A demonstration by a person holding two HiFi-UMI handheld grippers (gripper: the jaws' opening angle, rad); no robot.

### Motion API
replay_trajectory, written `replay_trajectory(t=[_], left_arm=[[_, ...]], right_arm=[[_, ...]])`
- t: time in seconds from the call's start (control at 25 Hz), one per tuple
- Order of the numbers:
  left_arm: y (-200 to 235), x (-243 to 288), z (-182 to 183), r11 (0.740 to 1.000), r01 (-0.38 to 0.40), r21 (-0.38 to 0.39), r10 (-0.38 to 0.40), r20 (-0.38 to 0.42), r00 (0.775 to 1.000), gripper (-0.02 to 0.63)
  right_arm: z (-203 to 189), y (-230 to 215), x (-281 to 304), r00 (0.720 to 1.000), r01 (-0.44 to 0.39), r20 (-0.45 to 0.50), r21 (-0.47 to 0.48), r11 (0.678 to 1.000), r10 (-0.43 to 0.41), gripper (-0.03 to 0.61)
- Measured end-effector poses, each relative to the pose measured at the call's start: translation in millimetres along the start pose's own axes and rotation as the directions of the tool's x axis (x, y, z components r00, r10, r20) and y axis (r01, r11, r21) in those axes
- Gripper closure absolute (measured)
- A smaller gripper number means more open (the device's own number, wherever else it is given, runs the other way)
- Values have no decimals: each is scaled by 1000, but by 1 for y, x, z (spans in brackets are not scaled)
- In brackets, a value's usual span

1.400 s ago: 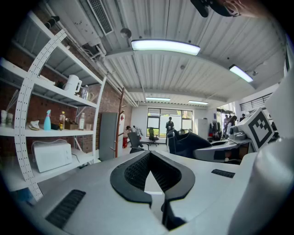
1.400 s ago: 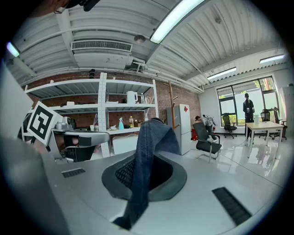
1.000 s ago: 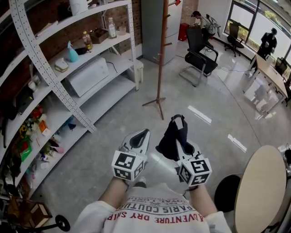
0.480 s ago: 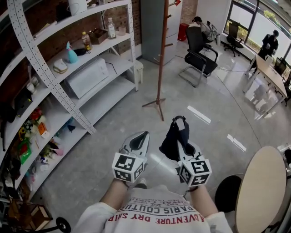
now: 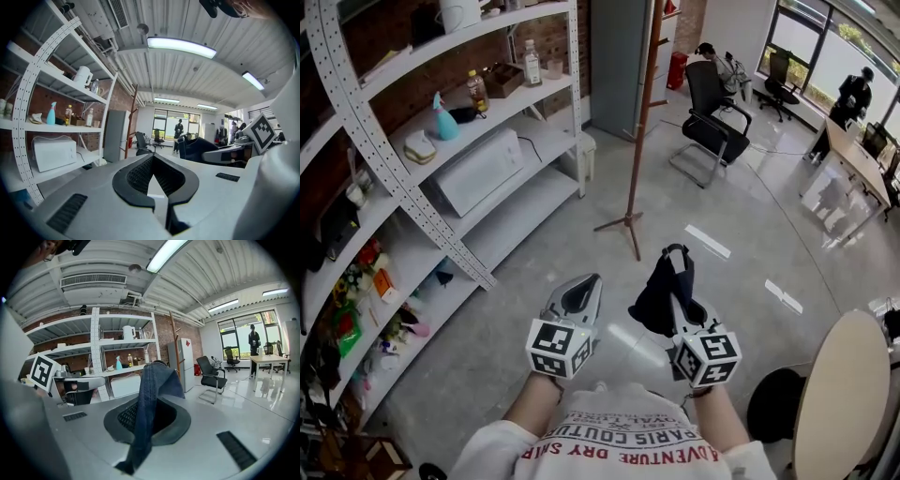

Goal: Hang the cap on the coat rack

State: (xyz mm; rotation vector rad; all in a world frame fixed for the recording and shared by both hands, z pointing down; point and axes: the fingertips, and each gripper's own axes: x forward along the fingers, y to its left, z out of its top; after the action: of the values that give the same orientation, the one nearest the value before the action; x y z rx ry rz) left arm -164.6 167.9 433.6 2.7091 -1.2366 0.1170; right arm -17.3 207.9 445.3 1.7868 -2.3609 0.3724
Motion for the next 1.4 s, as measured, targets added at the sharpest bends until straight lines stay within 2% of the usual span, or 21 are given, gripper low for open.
replay_trajectory(t=[0.28,0.48,0.68,0.96,1.2,1.4], left_arm=[[25,27,-18,999,-19,-27,17,-51,999,607],[41,63,-11,998,-63,-21,62,-52,997,607],[49,122,5,992,-123,-25,122,-22,992,607],[31,221,29,985,-171,-30,172,5,985,607],[23,290,26,982,-186,-38,185,-32,982,607],[37,334,30,982,-185,-29,183,-48,982,607]], right_arm=[[4,-21,42,1000,-1,-15,29,1000,2,561],[21,-51,82,999,-37,0,31,999,37,561],[42,-98,126,995,-102,8,21,995,102,561],[71,-179,174,983,-182,-10,-11,983,182,561],[71,-232,206,974,-220,-51,1,975,220,561],[79,-261,236,973,-224,-48,18,974,225,561]])
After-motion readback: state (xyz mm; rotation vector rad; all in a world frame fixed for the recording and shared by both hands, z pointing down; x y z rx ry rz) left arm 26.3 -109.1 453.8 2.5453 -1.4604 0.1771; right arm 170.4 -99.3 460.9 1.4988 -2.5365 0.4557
